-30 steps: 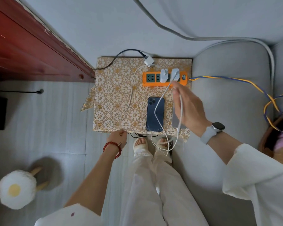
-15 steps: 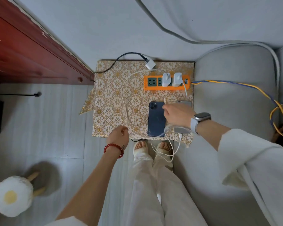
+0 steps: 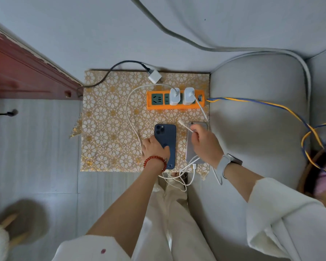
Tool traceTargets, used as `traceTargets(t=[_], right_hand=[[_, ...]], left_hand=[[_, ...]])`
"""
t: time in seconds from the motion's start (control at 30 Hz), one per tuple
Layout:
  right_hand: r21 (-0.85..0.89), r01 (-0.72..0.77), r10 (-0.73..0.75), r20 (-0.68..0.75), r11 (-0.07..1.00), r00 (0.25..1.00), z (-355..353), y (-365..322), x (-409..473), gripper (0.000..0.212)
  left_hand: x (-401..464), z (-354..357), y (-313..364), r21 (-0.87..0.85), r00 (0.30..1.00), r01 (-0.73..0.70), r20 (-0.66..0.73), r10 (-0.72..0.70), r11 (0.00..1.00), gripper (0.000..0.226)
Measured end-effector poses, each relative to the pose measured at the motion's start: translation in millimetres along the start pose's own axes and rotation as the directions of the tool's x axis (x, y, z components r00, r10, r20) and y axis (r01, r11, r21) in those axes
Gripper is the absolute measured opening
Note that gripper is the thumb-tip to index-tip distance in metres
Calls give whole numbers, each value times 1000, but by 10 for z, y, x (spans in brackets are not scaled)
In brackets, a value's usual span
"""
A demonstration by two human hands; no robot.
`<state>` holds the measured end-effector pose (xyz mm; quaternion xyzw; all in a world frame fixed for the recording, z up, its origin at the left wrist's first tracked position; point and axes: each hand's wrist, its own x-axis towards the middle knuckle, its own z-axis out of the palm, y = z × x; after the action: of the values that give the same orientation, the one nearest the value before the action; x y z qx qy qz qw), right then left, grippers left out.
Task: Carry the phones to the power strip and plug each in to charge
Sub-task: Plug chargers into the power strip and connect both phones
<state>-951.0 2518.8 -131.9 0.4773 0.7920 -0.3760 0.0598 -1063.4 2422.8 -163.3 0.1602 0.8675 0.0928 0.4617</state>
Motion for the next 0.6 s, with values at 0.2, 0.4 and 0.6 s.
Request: traceTargets(t=[0.2, 0.4, 0.6], right_hand=[[16, -19, 20, -40, 1000, 999, -5, 45, 75, 20], [42, -5, 7, -53, 999, 999, -62, 61, 75, 15], [45, 46, -43, -74, 998, 996, -59, 109, 105, 16]], left_hand=[[62, 191, 162, 198, 980, 116, -184, -80, 973, 86], [133, 135, 222, 103, 972, 207, -131, -193, 973, 83], [184, 138, 282, -29, 950, 283, -131, -284, 959, 85]])
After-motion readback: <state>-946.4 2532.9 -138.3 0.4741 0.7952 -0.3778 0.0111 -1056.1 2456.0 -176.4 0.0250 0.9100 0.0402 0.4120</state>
